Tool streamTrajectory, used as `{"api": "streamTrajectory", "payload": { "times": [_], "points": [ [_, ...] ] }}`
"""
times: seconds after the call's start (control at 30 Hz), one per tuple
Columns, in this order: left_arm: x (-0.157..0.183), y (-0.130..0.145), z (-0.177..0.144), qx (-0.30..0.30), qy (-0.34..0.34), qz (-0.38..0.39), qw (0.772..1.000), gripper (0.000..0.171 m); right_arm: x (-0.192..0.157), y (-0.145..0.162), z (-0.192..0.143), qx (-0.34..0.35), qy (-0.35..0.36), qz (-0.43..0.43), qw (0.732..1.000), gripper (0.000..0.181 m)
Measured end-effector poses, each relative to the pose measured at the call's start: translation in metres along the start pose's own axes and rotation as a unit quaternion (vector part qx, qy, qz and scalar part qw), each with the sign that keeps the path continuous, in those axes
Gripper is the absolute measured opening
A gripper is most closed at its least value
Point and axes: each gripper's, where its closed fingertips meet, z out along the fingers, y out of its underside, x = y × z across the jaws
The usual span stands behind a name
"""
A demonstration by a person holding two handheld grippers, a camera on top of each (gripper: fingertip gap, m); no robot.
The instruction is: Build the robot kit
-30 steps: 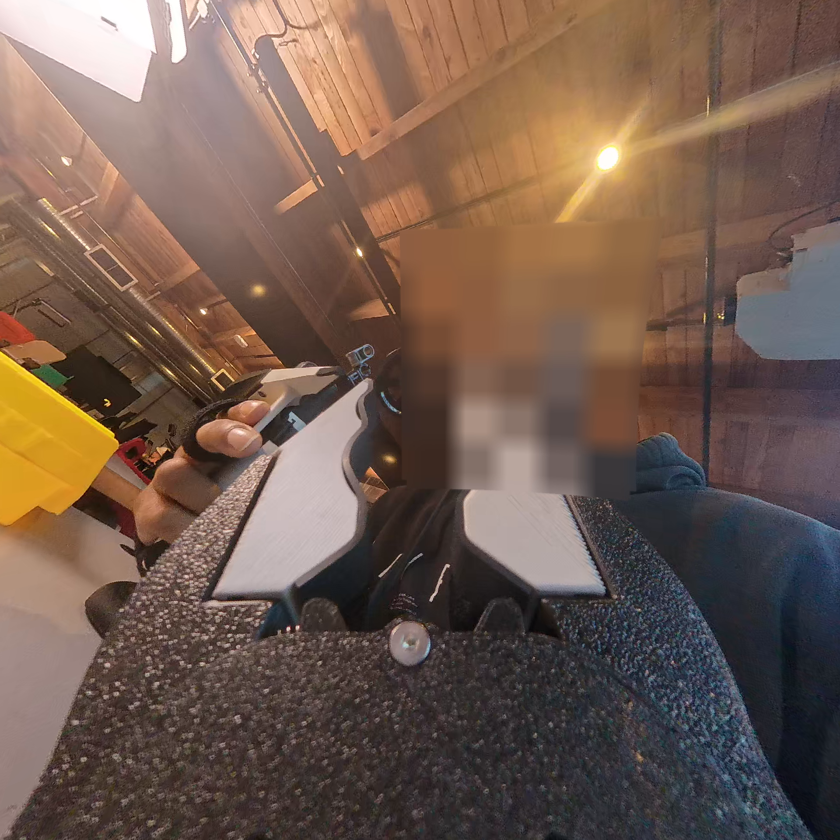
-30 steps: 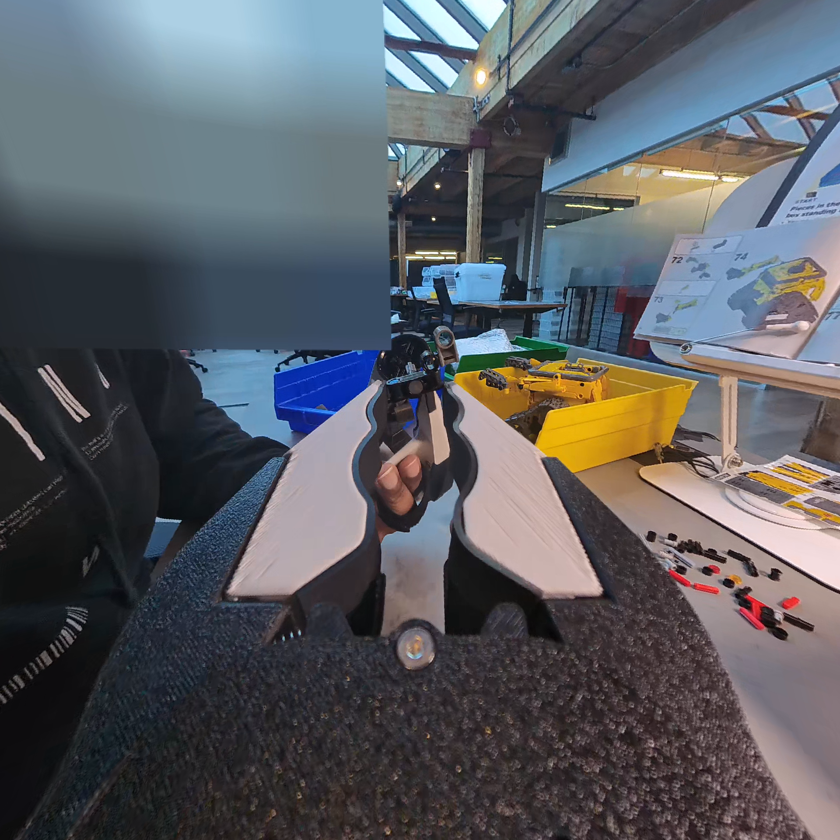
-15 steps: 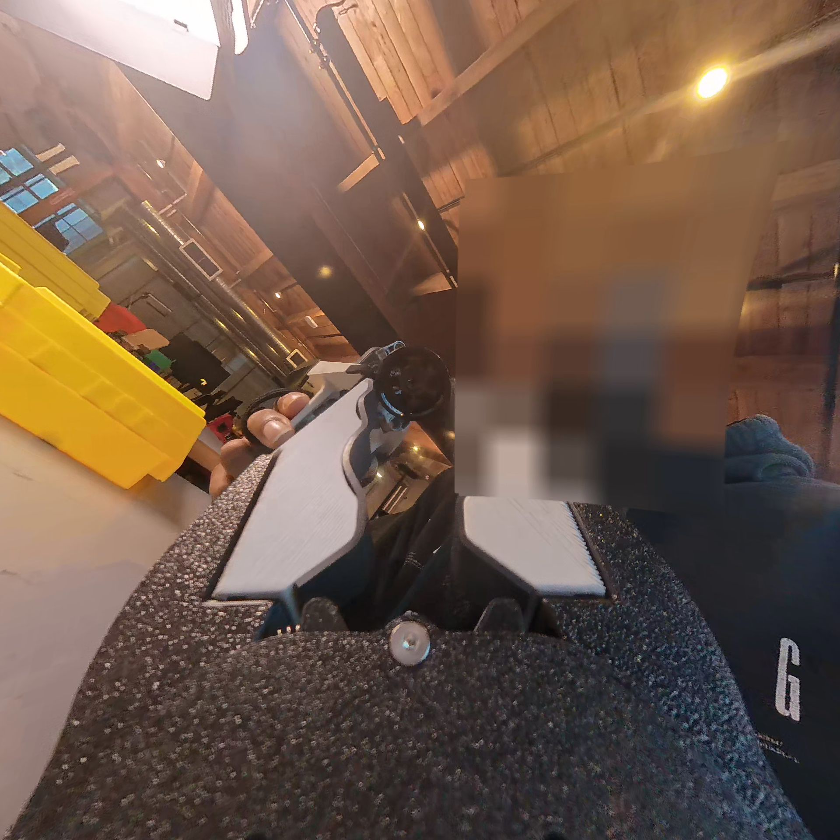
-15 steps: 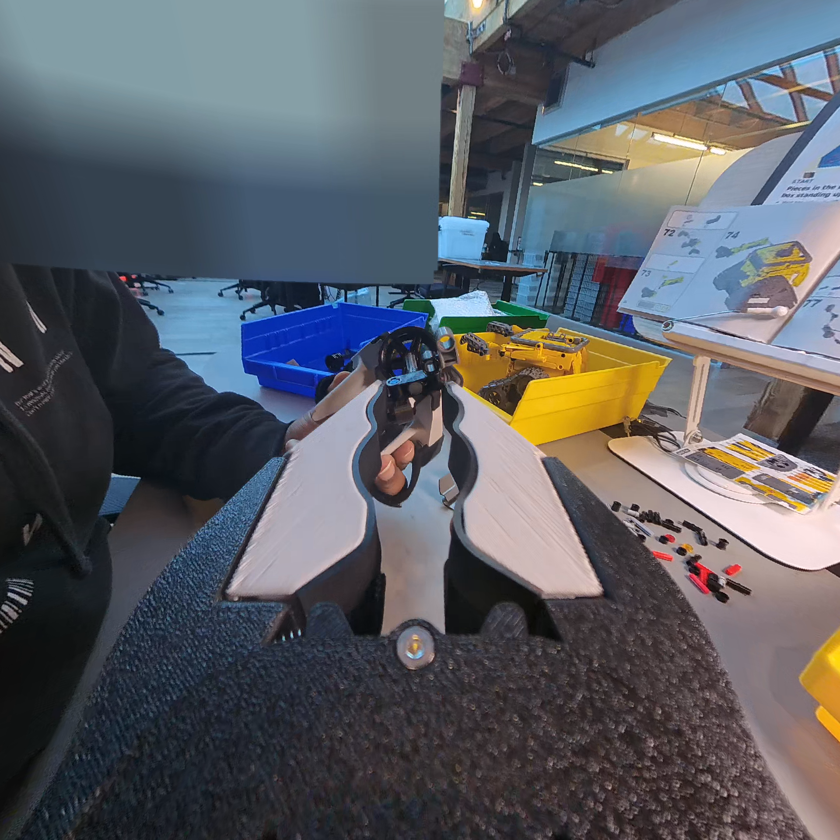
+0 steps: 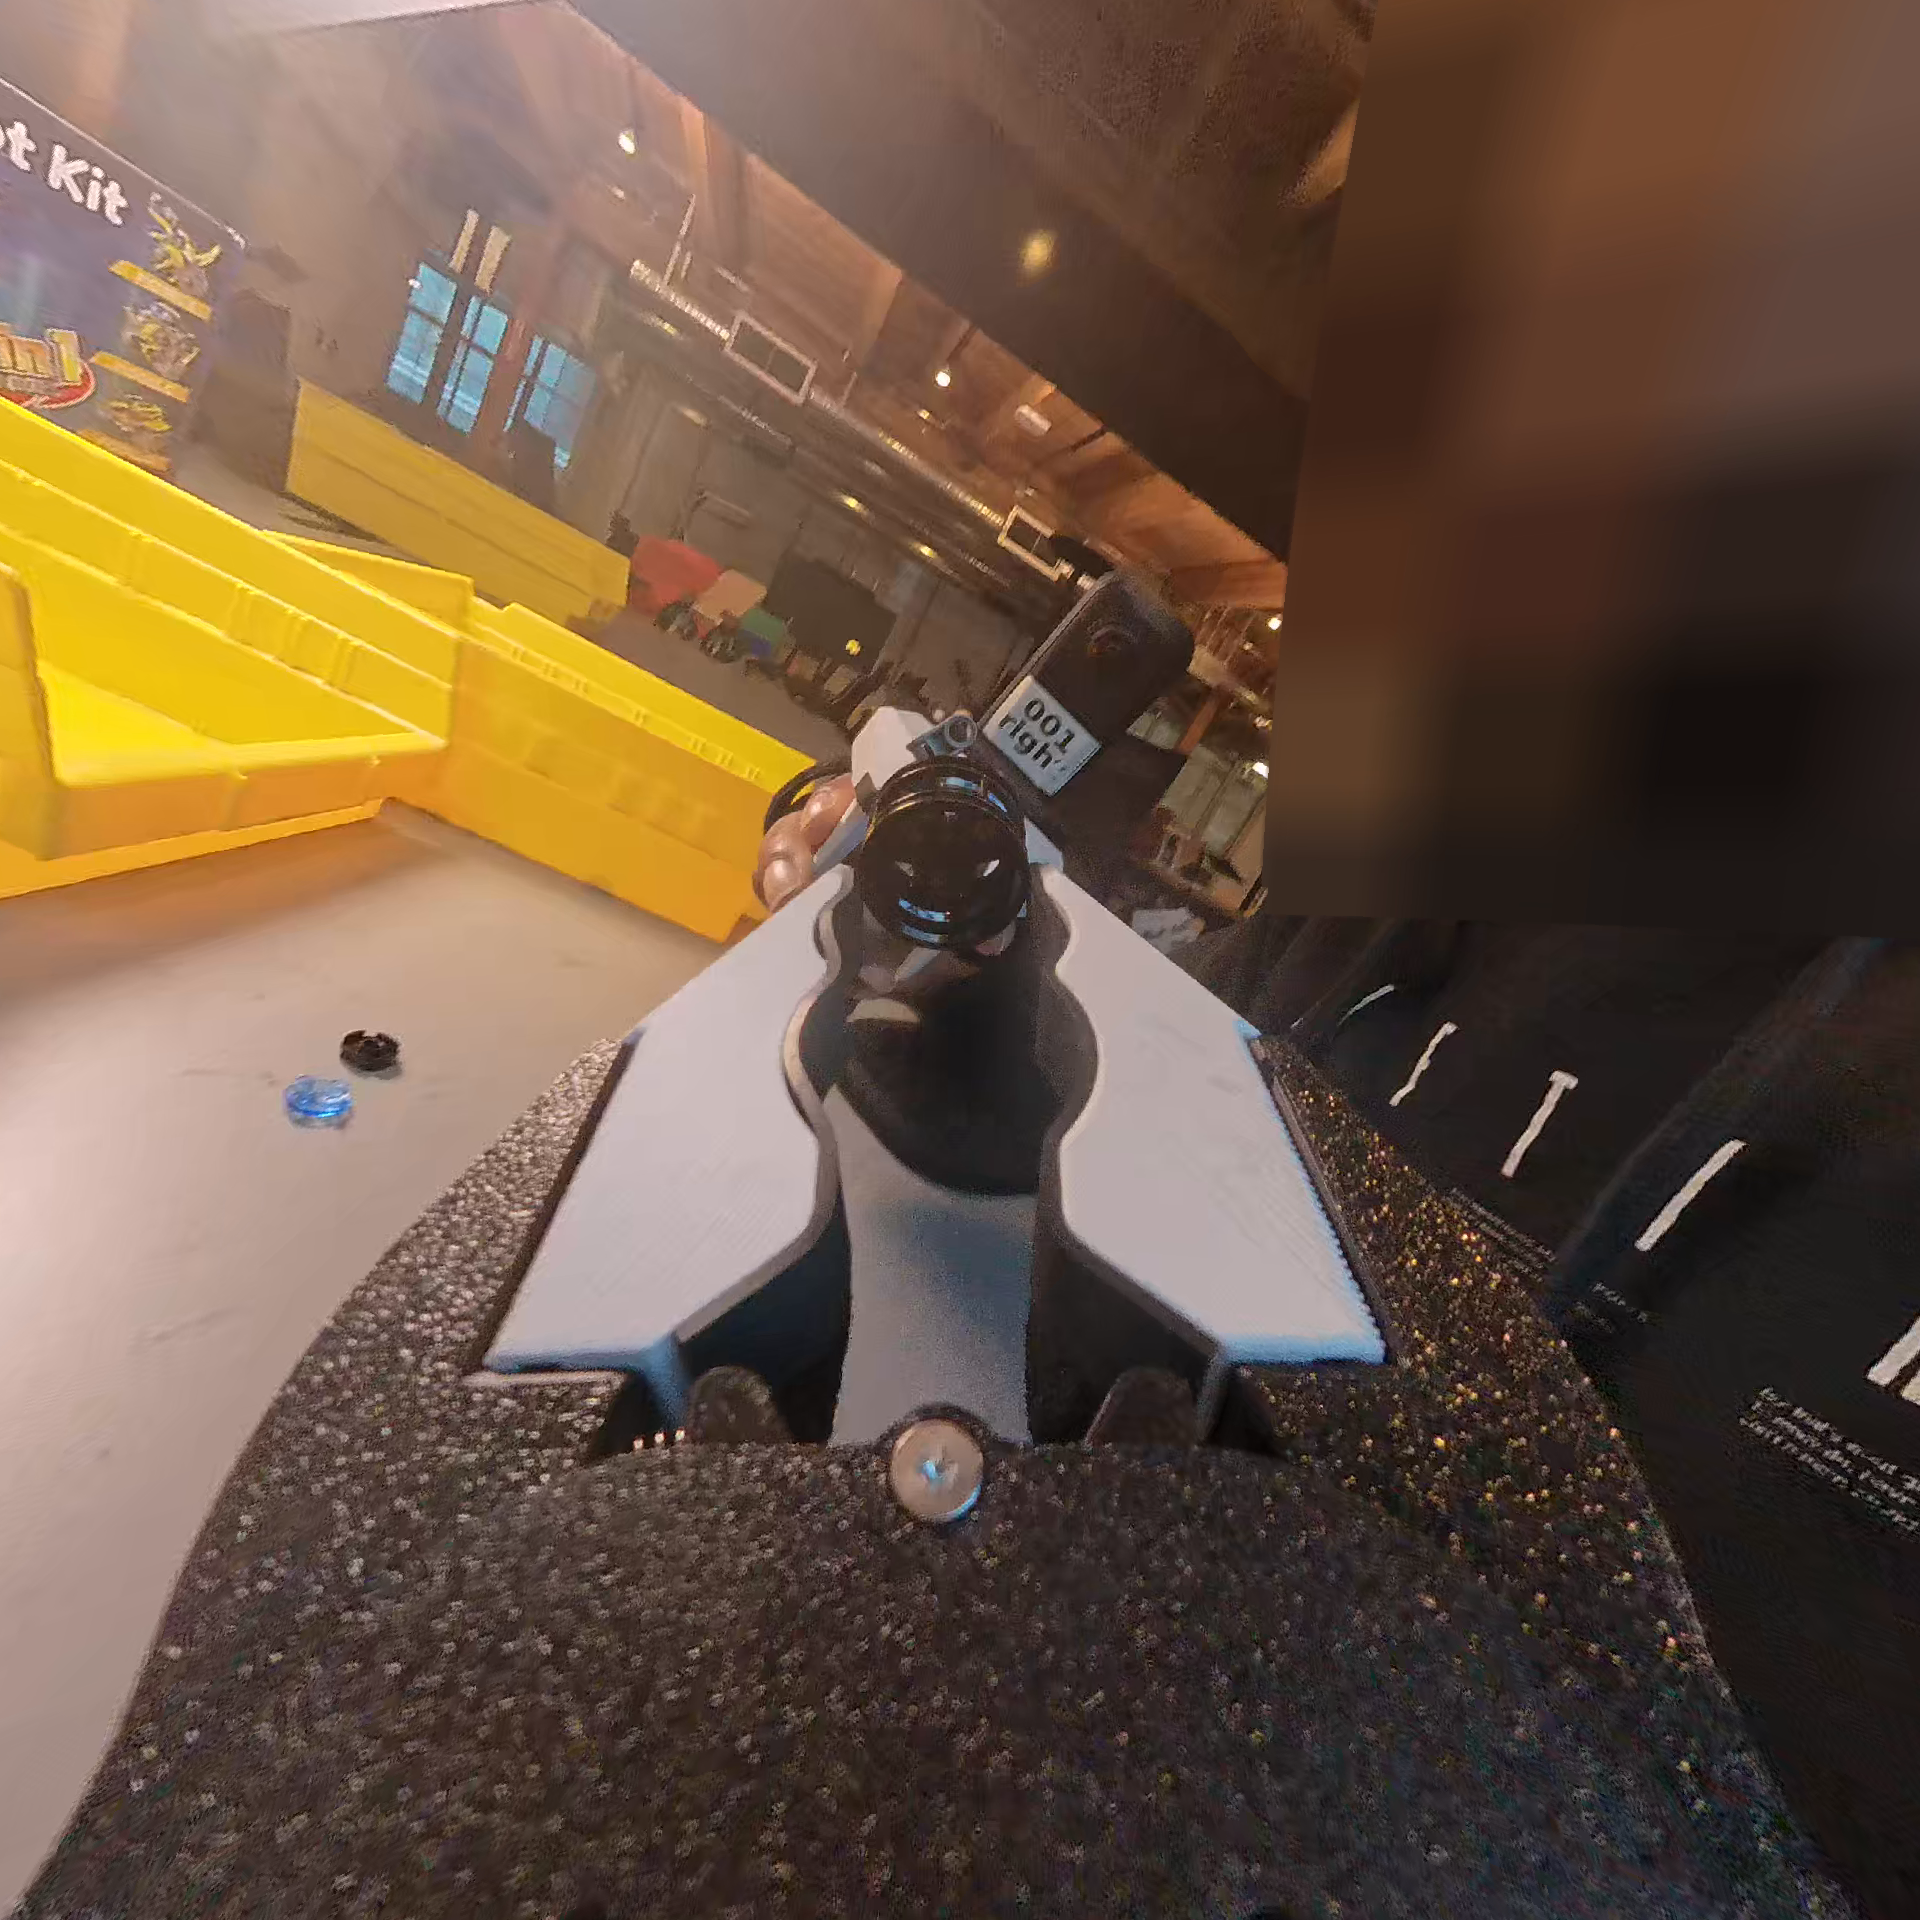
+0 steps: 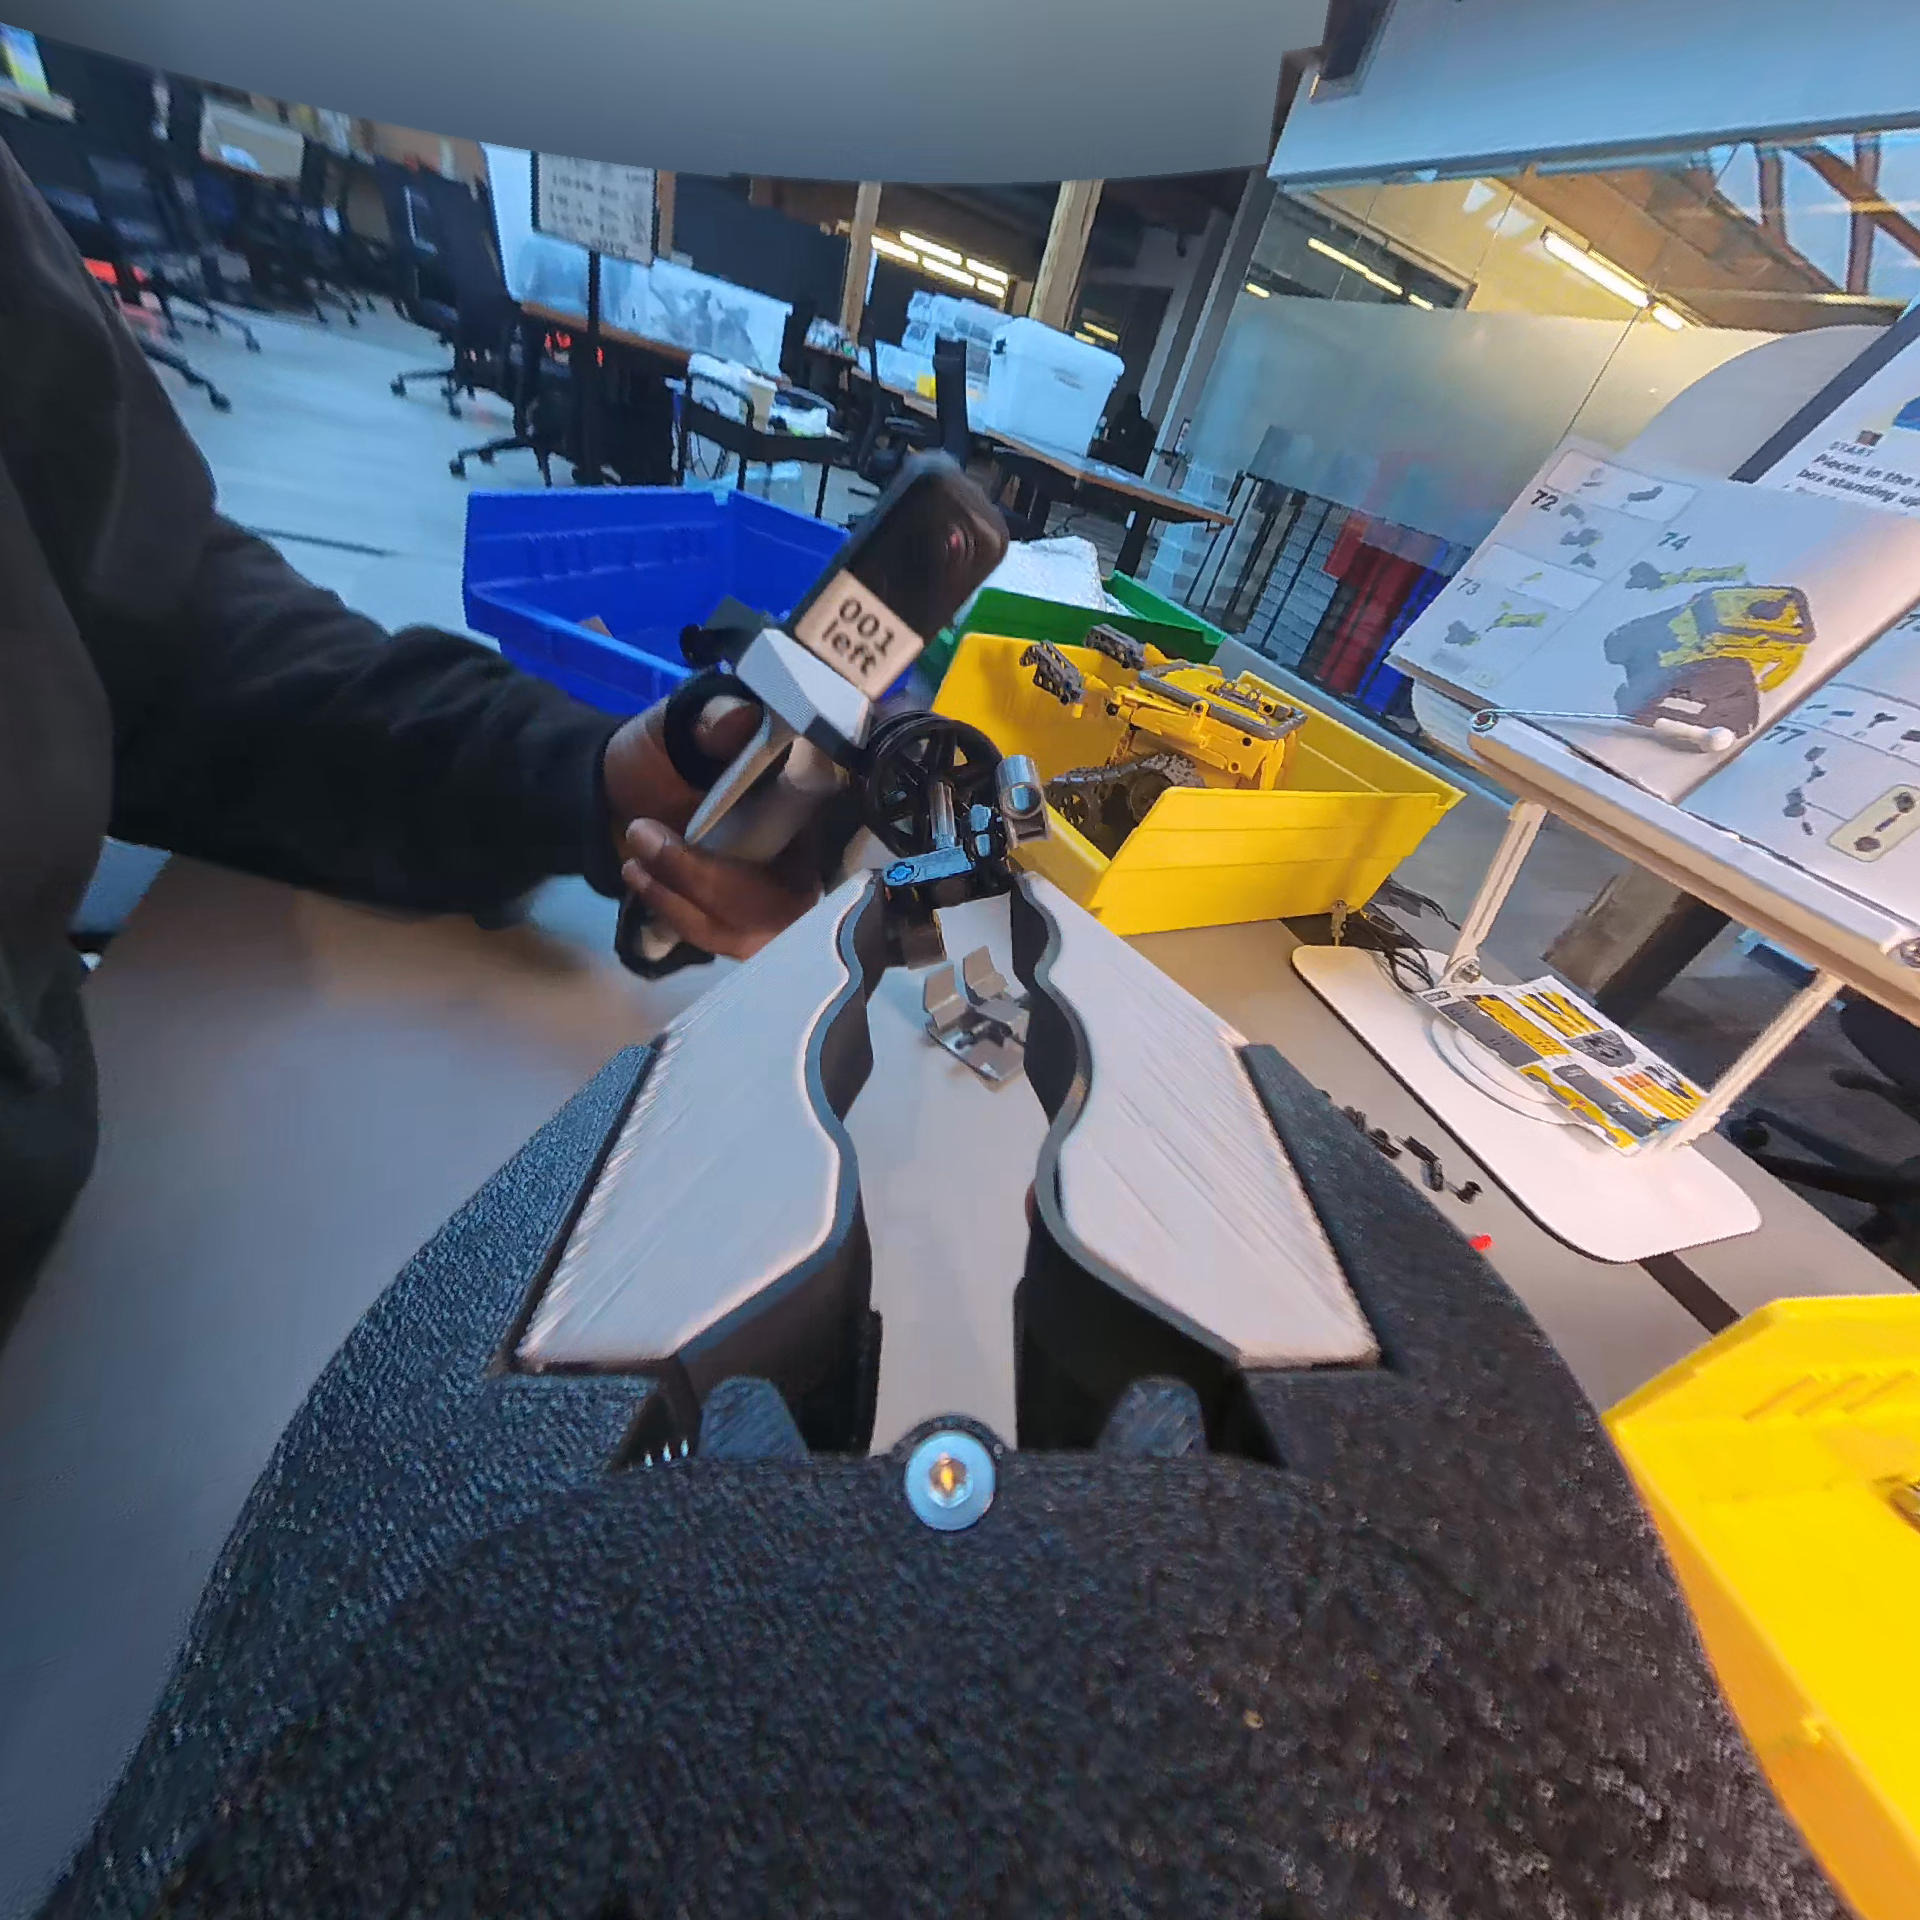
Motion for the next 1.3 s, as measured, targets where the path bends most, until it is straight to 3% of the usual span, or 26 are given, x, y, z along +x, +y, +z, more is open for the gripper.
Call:
{"api": "streamTrajectory", "payload": {
  "times": [0.3,0.9,1.3],
  "points": [
    [-0.002,0.018,-0.010,-0.098,-0.041,0.049,0.993,0.031,-0.013,0.017,0.003,-0.034,-0.038,-0.041,0.998,0.023],
    [-0.017,0.031,-0.013,-0.137,-0.083,0.064,0.985,0.030,-0.013,0.026,0.006,-0.034,-0.052,-0.005,0.998,0.023],
    [-0.015,0.015,-0.016,-0.078,-0.075,0.042,0.993,0.030,-0.013,0.035,0.010,-0.024,-0.076,0.078,0.994,0.024]
  ]
}}
